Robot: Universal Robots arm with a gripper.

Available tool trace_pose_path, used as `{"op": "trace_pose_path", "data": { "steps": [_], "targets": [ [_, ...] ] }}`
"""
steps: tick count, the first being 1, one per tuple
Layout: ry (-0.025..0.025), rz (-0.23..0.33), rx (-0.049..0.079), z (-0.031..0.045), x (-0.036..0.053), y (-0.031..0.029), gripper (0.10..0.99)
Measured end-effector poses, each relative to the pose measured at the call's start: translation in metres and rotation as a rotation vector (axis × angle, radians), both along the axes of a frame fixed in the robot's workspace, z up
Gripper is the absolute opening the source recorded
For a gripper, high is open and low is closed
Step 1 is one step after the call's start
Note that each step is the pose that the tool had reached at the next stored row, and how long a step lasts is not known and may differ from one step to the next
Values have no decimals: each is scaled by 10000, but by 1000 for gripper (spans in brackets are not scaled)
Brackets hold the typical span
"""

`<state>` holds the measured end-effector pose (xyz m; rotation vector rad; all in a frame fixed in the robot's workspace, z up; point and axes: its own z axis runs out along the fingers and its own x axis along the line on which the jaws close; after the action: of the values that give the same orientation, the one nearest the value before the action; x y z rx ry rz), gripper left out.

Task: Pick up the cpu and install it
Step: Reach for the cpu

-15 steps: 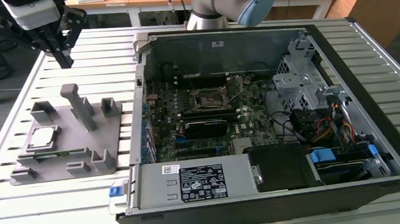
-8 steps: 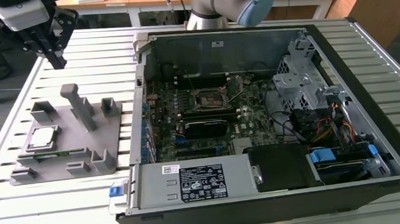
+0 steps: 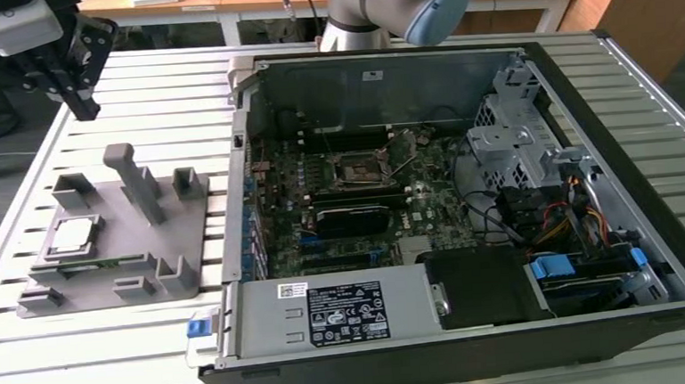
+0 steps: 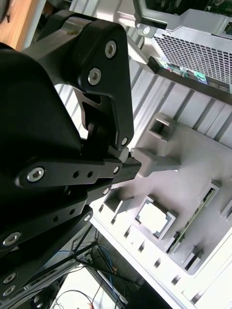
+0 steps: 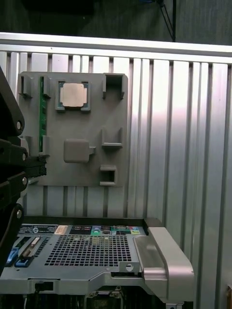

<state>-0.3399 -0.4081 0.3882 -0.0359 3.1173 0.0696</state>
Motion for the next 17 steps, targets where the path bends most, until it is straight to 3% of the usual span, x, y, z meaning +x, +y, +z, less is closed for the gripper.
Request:
{"op": "trace_pose_path", "data": {
  "steps": [17],
  "targets": [
    [4,1,-1,-25,-225,-18,106]
  ]
}}
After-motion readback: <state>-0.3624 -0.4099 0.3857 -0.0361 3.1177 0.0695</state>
